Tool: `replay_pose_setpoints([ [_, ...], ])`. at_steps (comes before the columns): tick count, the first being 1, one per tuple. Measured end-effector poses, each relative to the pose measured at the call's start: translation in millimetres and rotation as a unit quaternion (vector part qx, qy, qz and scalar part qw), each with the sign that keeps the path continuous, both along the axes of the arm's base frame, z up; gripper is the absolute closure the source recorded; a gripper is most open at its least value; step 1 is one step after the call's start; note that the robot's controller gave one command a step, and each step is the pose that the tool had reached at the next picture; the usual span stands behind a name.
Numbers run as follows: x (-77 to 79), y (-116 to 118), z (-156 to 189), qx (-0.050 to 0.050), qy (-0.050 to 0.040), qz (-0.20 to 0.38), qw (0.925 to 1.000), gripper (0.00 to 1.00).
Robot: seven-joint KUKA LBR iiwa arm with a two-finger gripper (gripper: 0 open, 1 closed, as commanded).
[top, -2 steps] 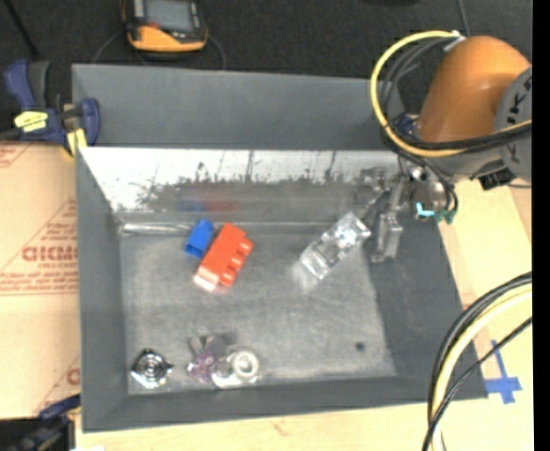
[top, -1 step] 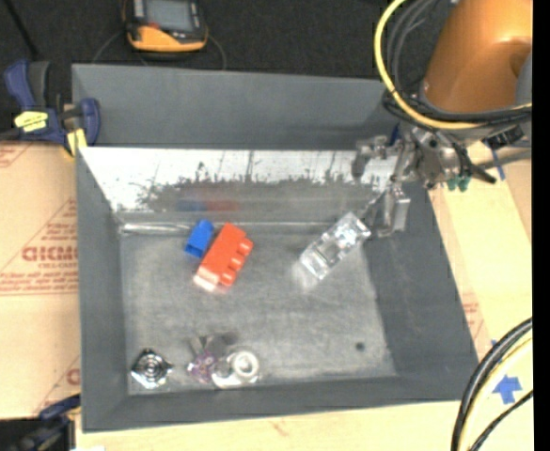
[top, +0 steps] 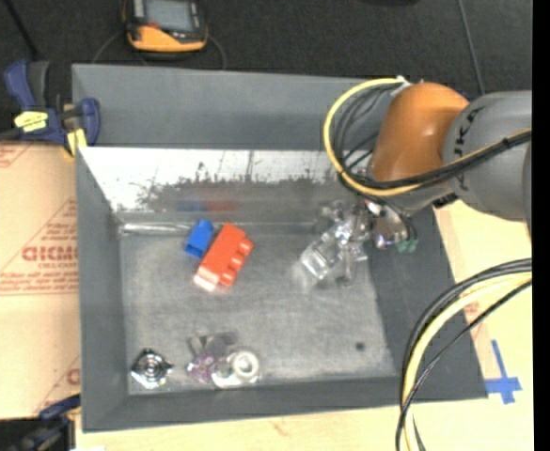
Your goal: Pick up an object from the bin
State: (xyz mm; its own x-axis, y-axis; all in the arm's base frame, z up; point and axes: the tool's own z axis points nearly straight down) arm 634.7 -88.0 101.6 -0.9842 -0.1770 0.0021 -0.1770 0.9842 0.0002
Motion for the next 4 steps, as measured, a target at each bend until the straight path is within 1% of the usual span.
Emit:
replay_pose_setpoints([
  [1, -2.4, -1.8, -31.5, -0.001, -0.0034, -0.001, 1.0, 0.0],
  [2, -1.0, -1.5, -29.1, -0.001, -0.0055, 0.0, 1.0, 1.0],
  [3, -36.6, -31.7, -23.5, 0.004, -0.0033, 0.087, 0.9962, 1.0],
  [4, 1.8, -46.6, 91.7, -0.002, -0.0064, 0.09, 0.9959, 1.0],
])
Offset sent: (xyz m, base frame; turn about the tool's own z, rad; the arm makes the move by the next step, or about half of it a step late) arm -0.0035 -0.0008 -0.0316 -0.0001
